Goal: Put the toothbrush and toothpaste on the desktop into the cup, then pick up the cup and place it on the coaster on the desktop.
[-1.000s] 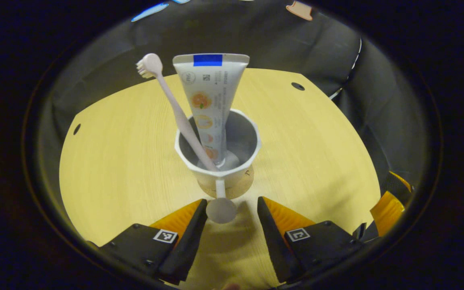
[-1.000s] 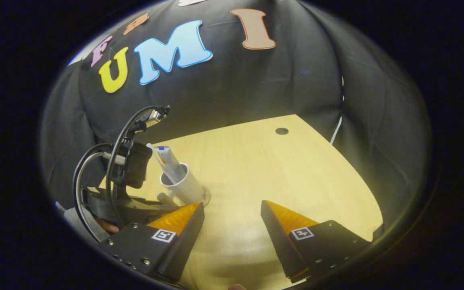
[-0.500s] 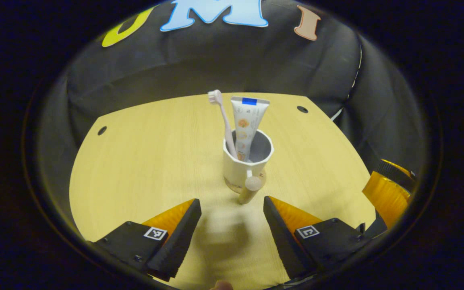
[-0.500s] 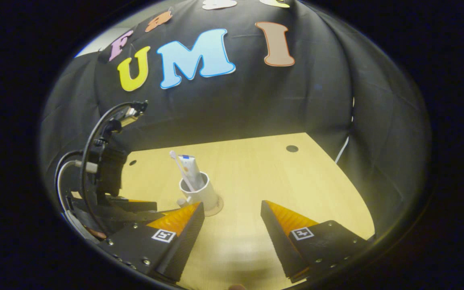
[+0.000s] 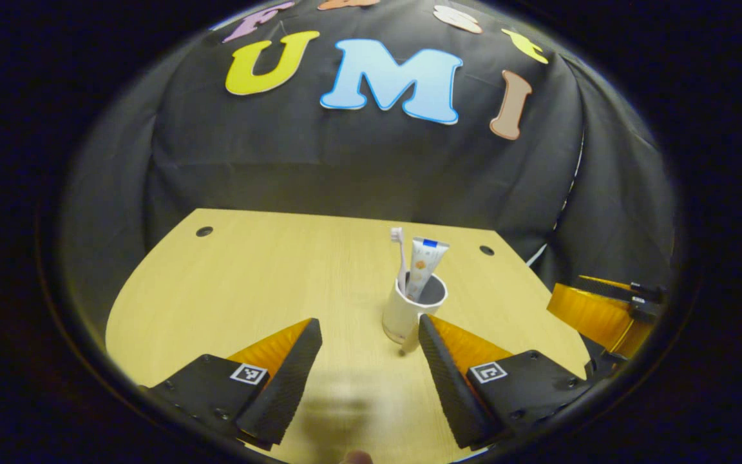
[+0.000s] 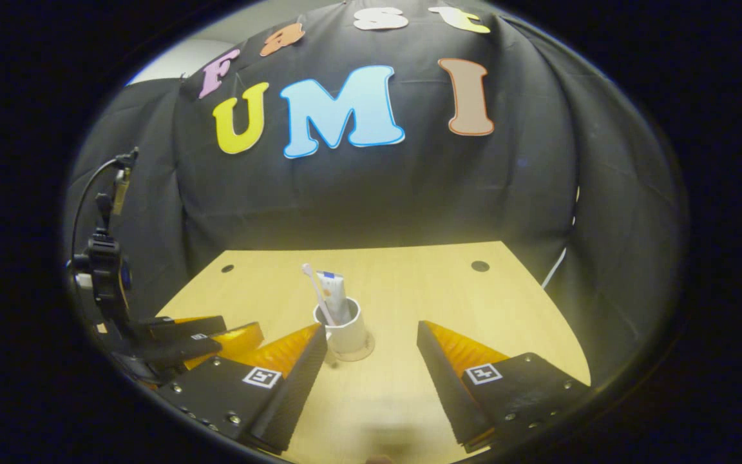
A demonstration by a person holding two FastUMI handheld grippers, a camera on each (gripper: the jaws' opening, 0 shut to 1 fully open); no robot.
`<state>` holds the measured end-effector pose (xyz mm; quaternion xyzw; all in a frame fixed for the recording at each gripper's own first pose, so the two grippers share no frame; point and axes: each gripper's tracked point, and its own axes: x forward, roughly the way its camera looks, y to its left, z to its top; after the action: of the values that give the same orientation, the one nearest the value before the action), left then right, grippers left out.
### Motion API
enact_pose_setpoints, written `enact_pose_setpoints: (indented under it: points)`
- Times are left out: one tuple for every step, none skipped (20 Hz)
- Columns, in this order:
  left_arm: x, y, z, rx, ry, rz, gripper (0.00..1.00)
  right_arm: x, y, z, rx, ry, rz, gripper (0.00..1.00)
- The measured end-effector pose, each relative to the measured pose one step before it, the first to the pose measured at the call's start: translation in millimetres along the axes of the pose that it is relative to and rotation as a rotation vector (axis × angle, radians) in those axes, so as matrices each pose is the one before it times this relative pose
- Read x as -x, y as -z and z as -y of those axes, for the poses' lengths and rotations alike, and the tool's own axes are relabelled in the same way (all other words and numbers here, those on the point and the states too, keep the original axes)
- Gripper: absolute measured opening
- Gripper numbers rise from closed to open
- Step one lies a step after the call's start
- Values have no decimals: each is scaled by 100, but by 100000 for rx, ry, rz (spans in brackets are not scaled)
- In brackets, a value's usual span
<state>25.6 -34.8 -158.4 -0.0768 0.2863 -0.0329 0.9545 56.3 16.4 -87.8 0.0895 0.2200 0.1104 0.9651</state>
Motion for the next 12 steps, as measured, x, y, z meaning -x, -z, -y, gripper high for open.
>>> enact_pose_setpoints:
  points:
    - [552, -675, -397, 163, -753, 3460, 98, 301, -267, -168, 1028, -246, 860, 88]
    - [463, -800, -402, -46, -881, 3533, 95, 212, -267, -129, 1020, -117, 1231, 88]
    - [406, -617, -402, -235, -1146, 3485, 95, 439, -169, -228, 1021, -131, 1226, 88]
    - [392, -696, -315, -391, -1295, 3898, 97, 392, -251, -35, 1160, 207, 1569, 88]
    - [301, -939, -323, -511, -1297, 3673, 98, 557, -354, -43, 1472, 498, 1955, 88]
    - [472, -721, -154, -551, -1012, 3036, 98, 444, -453, 9, 1965, 415, 2327, 88]
    - [650, -956, -131, -629, -1295, 3290, 98, 510, -429, 217, 2536, 671, 2638, 88]
    - [446, -831, -82, -836, -1043, 3194, 95, 507, -584, 321, 2854, 743, 3014, 88]
    - [-1014, 308, 689, -1608, -1425, 2629, 95, 527, -546, 301, 2648, 610, 2589, 88]
    - [216, -744, -148, -433, -689, 2283, 95, 430, -498, 217, 2055, 453, 2316, 88]
    - [387, -747, -196, -250, -276, 2468, 95, 451, -541, 198, 1349, 339, 2318, 88]
    - [435, -724, -12, -435, -357, 2476, 95, 299, -580, -2, 774, -207, 3135, 88]
